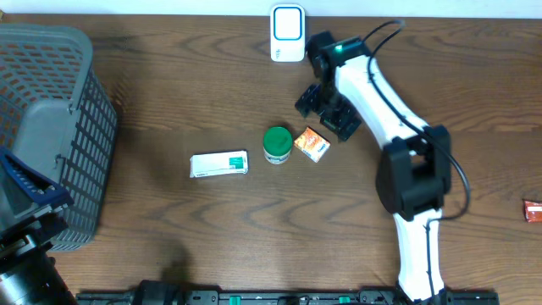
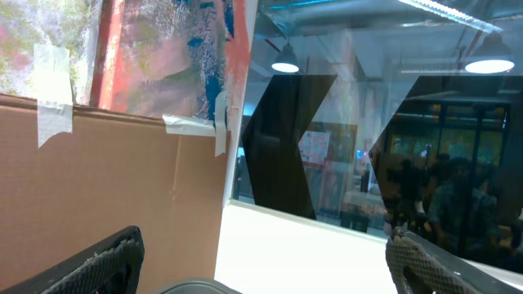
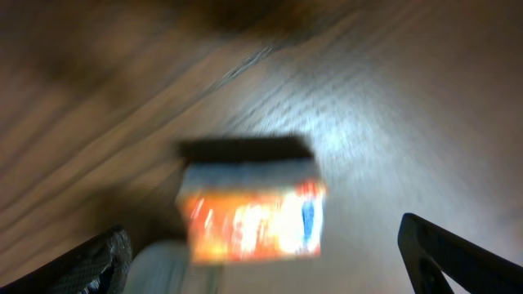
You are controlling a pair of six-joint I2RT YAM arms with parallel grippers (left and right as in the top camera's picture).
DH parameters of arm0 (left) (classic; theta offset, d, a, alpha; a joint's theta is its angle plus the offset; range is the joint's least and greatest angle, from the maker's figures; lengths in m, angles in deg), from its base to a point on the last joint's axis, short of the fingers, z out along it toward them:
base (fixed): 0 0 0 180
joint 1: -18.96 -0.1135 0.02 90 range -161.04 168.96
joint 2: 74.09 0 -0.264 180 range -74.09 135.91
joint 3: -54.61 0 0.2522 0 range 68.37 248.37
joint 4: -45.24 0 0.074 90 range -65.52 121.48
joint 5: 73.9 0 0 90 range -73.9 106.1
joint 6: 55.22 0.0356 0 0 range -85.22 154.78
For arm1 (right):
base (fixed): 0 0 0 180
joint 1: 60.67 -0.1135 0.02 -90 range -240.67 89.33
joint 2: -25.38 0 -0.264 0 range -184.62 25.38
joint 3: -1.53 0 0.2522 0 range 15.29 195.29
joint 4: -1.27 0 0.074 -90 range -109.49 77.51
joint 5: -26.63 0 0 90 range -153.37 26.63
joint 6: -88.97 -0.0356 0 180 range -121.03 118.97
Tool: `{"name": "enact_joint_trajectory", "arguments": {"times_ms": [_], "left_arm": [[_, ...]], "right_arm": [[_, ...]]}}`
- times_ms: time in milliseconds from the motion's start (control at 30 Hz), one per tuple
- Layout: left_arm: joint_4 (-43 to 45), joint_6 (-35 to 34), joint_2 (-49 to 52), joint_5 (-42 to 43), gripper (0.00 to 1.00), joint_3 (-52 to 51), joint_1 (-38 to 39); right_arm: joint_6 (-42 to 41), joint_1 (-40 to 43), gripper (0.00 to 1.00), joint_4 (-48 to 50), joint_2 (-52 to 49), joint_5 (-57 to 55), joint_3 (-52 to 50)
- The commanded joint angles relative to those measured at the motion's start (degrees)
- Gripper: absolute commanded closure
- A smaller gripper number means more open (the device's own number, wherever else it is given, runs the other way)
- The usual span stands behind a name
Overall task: Scan the item barcode
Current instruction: 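Reach the right gripper down and grasp the small orange snack pack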
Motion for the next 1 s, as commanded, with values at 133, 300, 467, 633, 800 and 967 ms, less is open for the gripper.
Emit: {"name": "enact_joint_trajectory", "arguments": {"times_ms": [133,300,467,633,800,967], "left_arm": [[0.22,0.52,-0.15,-0.5,0.05,0.7,-0.28],[0.2,0.52,-0.15,-0.5,0.05,0.7,-0.28],[0.2,0.52,-0.15,-0.5,0.05,0.7,-0.28],[0.22,0.52,-0.15,-0.5,0.05,0.7,-0.28],[0.22,0.52,-0.15,-0.5,0.05,0.7,-0.28],[0.22,0.52,-0.15,-0.5,0.05,0.7,-0.26]], "right_arm": [[3.91,-0.74,0.01,0.15,-9.16,1.86,-0.63],[4.07,-1.4,0.01,-0.28,-11.19,2.01,-0.63],[4.04,-2.45,0.01,-2.27,-10.97,2.86,-0.61],[4.04,-3.48,0.04,-2.71,-10.97,1.07,-0.63],[3.58,-4.57,0.35,-2.69,-10.97,0.46,-0.63],[3.61,-4.17,0.37,-3.61,-10.97,-0.15,-0.55]]}}
